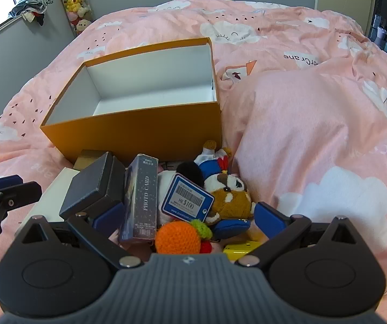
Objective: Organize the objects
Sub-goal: 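Move left gripper to the white box while right gripper approaches the gold box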
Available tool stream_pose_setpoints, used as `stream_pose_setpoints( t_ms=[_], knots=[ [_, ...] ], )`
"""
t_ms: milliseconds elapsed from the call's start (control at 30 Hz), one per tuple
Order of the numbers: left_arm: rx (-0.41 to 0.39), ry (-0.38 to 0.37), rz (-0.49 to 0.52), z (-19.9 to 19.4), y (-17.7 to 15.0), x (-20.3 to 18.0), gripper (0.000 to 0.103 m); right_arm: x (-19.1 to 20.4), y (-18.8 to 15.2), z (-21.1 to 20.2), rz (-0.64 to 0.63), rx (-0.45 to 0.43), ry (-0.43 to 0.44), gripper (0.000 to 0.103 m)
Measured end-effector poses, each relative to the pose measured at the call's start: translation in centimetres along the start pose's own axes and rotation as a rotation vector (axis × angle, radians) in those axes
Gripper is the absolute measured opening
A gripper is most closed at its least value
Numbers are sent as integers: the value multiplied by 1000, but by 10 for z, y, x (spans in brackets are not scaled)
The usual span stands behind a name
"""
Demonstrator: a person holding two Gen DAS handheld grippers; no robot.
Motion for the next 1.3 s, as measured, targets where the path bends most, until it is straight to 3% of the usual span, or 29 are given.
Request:
stream_pose_setpoints(
  t_ms=[600,967,1167,1300],
  knots=[
    [10,-2,-5,2,-1,0,42,1,-3,2,1,4,2,102],
    [59,-43,-30,3,1,10,42,6,-2,1,-20,3,3,101],
    [62,8,-41,-5,7,32,42,22,13,-5,-132,-37,22,85],
    [126,-52,-95,0,1,47,45,42,21,-5,-225,-34,73,68]
  ],
)
Point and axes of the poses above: each gripper's, at about its wrist camera, not at the fingertips, and z roughly the way its jaws point, x to its left, y to its top, the point moved 2 cm from there along z, roughly the way its jaws point, and after that the axes turned 2 degrees about -z, right-handed, at the moved point
